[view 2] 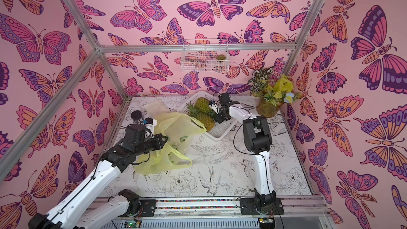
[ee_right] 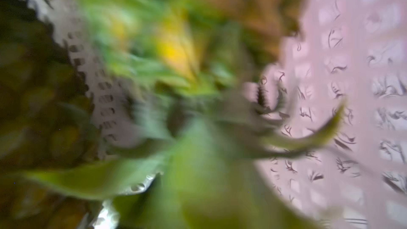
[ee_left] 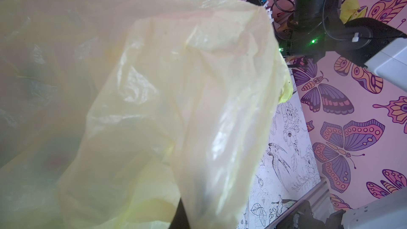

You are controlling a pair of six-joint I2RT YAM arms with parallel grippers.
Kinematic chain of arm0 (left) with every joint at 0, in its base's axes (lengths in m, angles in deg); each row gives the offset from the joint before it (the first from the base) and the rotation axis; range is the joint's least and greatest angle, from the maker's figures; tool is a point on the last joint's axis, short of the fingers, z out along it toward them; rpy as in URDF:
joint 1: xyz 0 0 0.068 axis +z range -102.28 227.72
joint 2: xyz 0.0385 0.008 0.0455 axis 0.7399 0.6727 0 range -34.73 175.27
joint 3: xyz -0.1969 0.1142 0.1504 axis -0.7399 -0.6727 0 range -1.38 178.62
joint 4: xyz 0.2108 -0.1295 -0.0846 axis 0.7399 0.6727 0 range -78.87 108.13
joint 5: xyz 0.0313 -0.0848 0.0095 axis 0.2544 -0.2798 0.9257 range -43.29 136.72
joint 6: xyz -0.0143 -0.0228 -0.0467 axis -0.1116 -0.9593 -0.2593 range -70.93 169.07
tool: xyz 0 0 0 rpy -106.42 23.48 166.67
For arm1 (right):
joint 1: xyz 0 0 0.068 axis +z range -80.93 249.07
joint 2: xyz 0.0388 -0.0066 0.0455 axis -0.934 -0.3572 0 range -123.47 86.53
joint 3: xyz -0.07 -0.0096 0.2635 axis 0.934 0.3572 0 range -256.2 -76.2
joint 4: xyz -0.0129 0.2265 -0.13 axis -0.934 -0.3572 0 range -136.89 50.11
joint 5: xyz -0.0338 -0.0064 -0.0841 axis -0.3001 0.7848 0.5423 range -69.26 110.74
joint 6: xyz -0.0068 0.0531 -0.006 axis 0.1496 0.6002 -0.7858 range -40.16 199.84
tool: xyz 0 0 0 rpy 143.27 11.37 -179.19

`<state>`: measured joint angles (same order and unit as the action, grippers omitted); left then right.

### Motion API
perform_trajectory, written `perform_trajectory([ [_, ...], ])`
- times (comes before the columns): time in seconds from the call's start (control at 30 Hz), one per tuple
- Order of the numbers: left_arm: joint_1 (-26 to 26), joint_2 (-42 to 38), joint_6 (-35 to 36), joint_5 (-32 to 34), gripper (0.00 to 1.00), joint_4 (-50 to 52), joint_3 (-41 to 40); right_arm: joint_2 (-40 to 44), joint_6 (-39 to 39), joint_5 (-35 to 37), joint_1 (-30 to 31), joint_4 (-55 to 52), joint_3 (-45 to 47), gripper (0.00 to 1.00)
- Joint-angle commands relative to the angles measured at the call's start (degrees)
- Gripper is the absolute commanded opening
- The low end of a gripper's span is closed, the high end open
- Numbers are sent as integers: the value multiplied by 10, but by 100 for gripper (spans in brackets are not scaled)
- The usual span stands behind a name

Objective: Place the pineapple into a plastic bag & tie a knot
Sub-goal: Pick up the pineapple from the basket.

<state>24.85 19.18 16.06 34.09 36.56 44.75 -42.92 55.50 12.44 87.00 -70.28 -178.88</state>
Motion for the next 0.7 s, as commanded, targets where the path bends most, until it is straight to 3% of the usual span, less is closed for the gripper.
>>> perform_trajectory([
  [0.0, 3, -3, 16, 0, 0, 8, -14, -13, 1, -44, -6, -41, -31, 18],
  [0.07, 3, -4, 16, 0, 0, 9, -16, -5, 4, -71, -11, -52, -36, 1],
  [0.1, 3, -7, 17, 0, 0, 9, -18, 2, 7, -85, -14, -58, -37, 0],
  [0.27, 3, -26, 29, 21, 0, 9, -35, 52, 41, -105, -17, -79, -30, 0],
  [0.33, 3, -34, 36, 28, 0, 9, -42, 72, 111, -71, -18, -74, -28, 0],
  [0.43, 3, -38, 44, 35, 0, 9, -50, 89, 180, -98, -23, -95, -30, 0],
  [0.5, 3, -37, 50, 34, 0, 9, -50, 106, 234, -71, -23, -97, -20, 0],
  [0.67, 3, -30, 59, 27, 0, 8, -50, 164, 264, -64, -23, -99, 12, 0],
])
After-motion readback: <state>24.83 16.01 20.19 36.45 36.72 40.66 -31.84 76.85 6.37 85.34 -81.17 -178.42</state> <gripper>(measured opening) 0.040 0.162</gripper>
